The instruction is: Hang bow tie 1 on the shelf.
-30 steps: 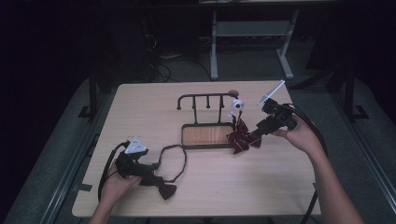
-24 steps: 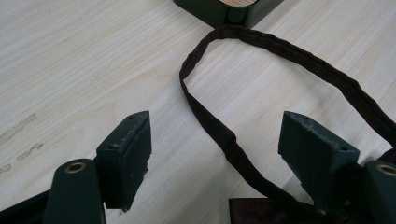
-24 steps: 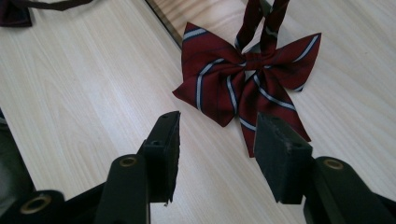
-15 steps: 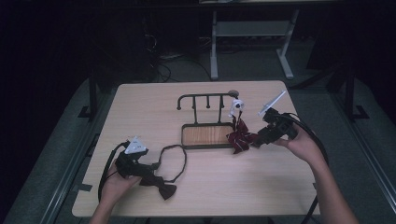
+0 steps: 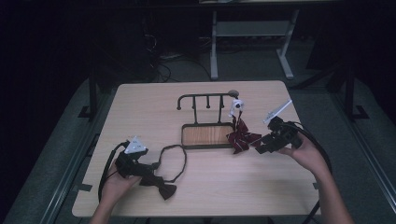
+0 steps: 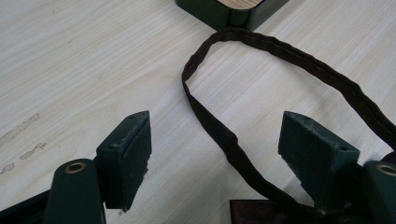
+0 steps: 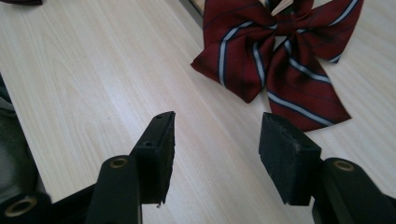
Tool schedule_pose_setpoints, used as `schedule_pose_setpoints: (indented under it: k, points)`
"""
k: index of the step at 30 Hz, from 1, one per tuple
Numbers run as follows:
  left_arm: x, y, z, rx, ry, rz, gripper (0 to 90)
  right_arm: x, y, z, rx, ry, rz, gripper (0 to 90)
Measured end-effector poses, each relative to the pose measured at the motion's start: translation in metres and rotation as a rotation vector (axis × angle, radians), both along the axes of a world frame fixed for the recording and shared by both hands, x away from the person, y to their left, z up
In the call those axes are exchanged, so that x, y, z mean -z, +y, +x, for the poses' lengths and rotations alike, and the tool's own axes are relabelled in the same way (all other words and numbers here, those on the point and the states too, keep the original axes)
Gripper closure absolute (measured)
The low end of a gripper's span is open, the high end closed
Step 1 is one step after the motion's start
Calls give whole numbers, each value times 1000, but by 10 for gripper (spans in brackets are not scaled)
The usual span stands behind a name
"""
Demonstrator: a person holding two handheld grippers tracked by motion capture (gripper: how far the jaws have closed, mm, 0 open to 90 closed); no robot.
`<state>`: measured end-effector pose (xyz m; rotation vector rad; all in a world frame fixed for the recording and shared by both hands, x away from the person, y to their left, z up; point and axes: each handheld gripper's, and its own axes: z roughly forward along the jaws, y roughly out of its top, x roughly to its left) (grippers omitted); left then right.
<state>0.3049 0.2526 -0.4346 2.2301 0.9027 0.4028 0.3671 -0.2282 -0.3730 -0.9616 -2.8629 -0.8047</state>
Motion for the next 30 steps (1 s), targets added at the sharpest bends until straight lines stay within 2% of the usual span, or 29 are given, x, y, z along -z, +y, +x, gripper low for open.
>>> schedule_pose_setpoints:
  k: [9, 13, 17, 19, 30]
  points:
    - [1, -1, 0, 3, -2, 12, 262, 13, -3, -9, -4, 11, 14, 448]
    - [1, -2, 0, -3, 4, 9, 262, 17, -2, -12, -2, 9, 5, 445]
    - [2, -2, 1, 0, 6, 14, 263, 22, -2, -17, -12, 12, 28, 445]
    - [1, -2, 1, 6, 3, 21, 264, 23, -1, -18, -14, 7, 10, 443]
    - [1, -6, 1, 2, 5, 28, 270, 34, -2, -21, -3, 16, 24, 420]
